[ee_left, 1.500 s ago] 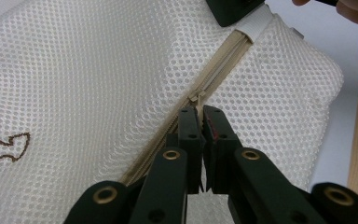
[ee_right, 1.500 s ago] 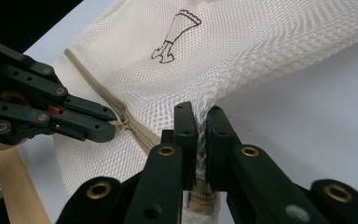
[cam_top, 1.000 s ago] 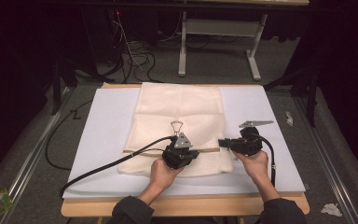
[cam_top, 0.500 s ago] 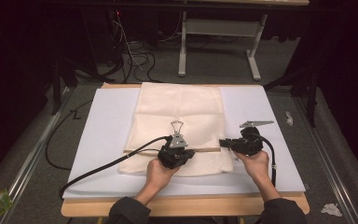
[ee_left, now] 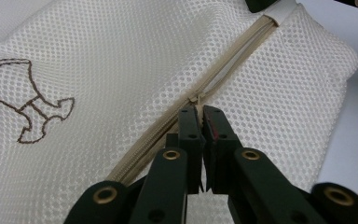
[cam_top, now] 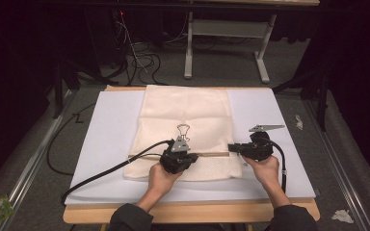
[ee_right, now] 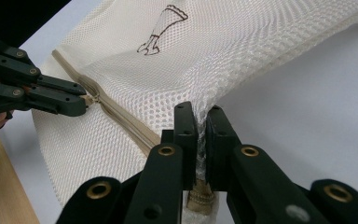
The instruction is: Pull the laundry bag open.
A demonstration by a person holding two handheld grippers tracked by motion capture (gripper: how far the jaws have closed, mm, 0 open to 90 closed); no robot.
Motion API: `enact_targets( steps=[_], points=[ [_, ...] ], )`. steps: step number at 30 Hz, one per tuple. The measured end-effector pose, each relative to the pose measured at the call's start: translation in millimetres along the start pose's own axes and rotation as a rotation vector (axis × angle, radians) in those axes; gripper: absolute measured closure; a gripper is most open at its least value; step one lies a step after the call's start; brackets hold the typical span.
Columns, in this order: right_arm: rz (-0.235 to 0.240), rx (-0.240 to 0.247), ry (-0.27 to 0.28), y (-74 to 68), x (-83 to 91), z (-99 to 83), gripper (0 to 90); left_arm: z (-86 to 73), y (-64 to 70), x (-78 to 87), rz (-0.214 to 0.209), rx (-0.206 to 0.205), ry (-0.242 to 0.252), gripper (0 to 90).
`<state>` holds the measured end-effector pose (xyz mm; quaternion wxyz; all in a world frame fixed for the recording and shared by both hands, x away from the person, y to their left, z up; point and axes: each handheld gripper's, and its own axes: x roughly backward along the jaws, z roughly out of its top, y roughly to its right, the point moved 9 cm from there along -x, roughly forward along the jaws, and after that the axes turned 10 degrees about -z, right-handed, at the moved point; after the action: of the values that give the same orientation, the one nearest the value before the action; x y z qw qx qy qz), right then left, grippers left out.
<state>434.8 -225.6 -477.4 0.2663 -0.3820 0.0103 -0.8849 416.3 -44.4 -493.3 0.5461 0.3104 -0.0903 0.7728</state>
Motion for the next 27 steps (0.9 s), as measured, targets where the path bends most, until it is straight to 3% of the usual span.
enact_targets(
  steps=[27],
  points=[
    [-0.003,-0.002,0.003,2.3,0.0,0.3,86.5,-2.6,-6.1,11.4,0.012,0.022,0.021,87.1]
  ],
)
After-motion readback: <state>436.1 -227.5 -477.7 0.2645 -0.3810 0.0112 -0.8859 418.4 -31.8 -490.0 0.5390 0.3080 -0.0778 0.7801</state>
